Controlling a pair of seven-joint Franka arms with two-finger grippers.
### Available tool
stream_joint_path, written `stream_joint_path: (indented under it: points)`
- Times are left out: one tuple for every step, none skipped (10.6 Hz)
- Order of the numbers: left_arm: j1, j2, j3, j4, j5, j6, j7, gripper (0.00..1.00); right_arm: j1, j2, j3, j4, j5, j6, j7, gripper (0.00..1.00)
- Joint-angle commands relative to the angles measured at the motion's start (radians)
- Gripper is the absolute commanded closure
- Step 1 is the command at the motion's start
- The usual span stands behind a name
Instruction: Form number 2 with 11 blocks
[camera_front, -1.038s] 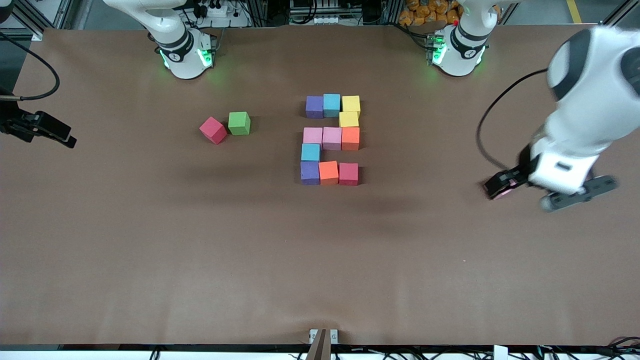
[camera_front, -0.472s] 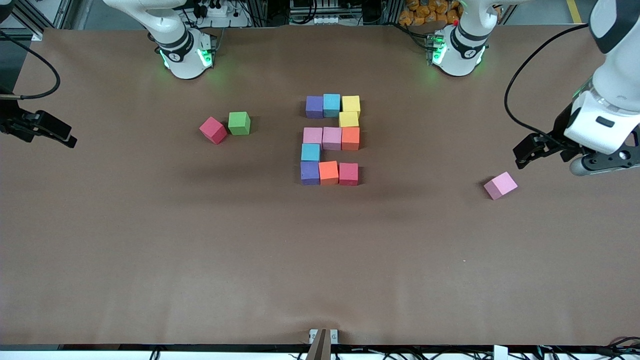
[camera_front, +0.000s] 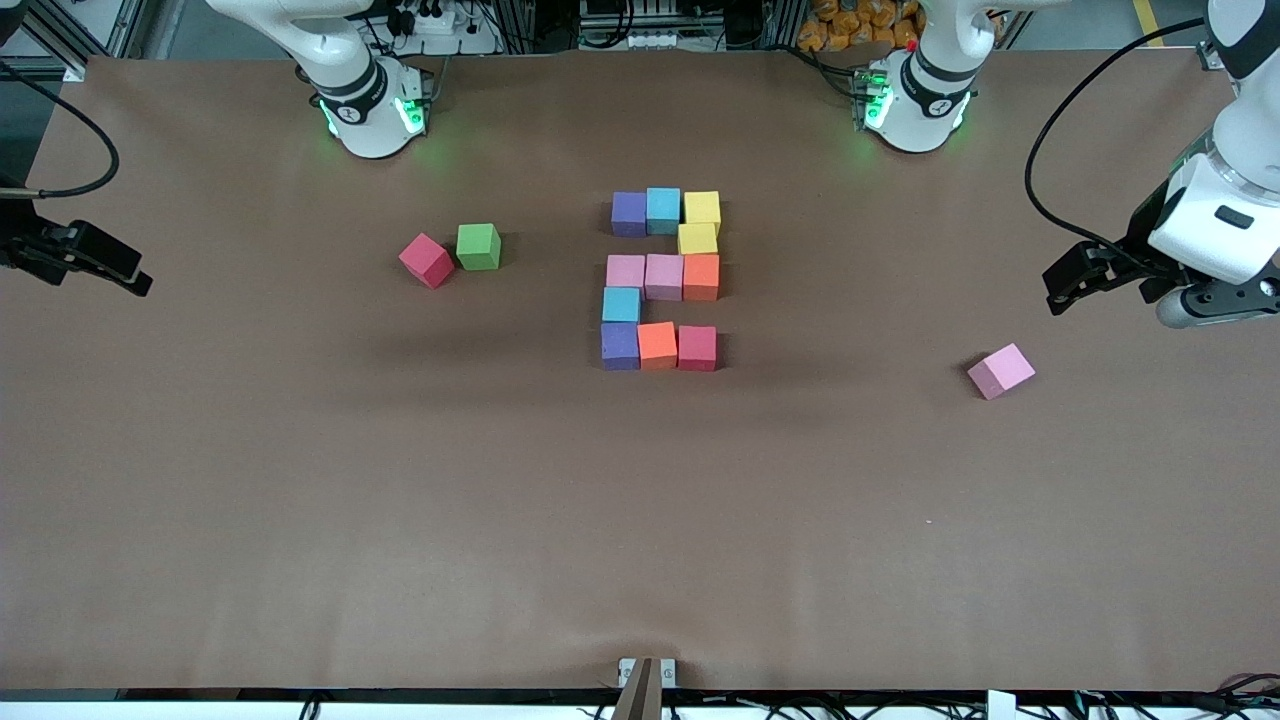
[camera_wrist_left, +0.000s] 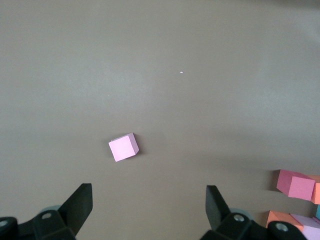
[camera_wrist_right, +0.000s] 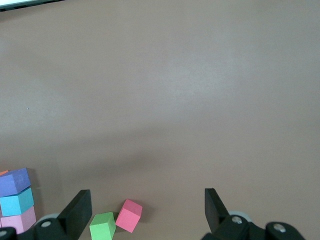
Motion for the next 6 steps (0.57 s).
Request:
stream_joint_path:
  points:
    - [-0.008,-0.019,0.01,-0.011,-0.025,-0.018,0.023,0.0,0.011,-0.003,0.002,0.026,-0.008,-0.013,0.006,0.0]
    - [-0.008,-0.018,0.008,-0.011,-0.025,-0.019,0.023,0.0,0.01,-0.003,0.001,0.026,-0.008,-0.01,0.003,0.0]
    - [-0.008,-0.018,0.008,-0.01,-0.025,-0.018,0.023,0.0,0.011,0.0,0.002,0.036,-0.008,-0.01,0.007,0.0]
    - [-0.008,-0.018,0.008,-0.01,-0.025,-0.019,0.023,0.0,0.011,0.0,0.002,0.041,-0.009,-0.01,0.001,0.0]
    - [-0.003,-0.019,0.01,-0.01,-0.025,-0.021,0.023,0.0,0.011,0.0,0.001,0.041,-0.008,-0.011,-0.002,0.0]
    - [-0.002,-0.019,0.011,-0.01,-0.025,-0.033,0.024,0.0,0.011,0.0,0.002,0.043,-0.009,-0.011,-0.003,0.0]
